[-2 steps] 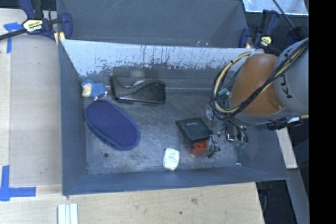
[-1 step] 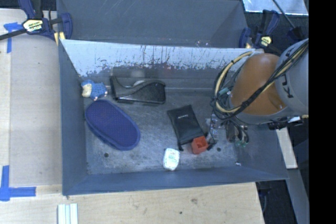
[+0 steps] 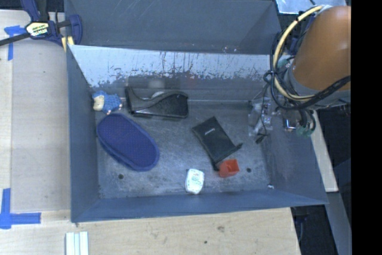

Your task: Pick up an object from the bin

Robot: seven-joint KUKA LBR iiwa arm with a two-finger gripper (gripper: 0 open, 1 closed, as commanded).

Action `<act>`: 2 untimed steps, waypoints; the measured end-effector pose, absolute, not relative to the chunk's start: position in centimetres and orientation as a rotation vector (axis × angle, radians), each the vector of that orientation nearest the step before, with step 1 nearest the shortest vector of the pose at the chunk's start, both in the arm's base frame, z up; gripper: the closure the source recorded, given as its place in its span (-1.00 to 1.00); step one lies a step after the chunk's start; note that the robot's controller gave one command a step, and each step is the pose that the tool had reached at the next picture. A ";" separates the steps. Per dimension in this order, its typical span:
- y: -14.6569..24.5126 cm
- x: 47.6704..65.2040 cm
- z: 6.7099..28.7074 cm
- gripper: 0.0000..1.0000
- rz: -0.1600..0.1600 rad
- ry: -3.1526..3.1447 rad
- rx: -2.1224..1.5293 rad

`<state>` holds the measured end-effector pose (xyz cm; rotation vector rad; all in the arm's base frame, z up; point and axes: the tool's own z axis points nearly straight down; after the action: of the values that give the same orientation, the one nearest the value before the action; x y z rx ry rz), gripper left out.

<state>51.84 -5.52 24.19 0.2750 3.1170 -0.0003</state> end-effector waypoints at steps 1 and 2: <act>-5.5 51.7 23.7 -1.00 -0.001 3.126 0.275; -5.7 50.6 9.0 -1.00 0.000 3.137 -0.259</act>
Offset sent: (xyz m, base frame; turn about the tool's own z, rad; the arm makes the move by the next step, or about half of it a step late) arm 0.0000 0.0000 0.0000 0.0000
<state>50.57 -5.74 8.99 -0.2588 3.1374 -0.0004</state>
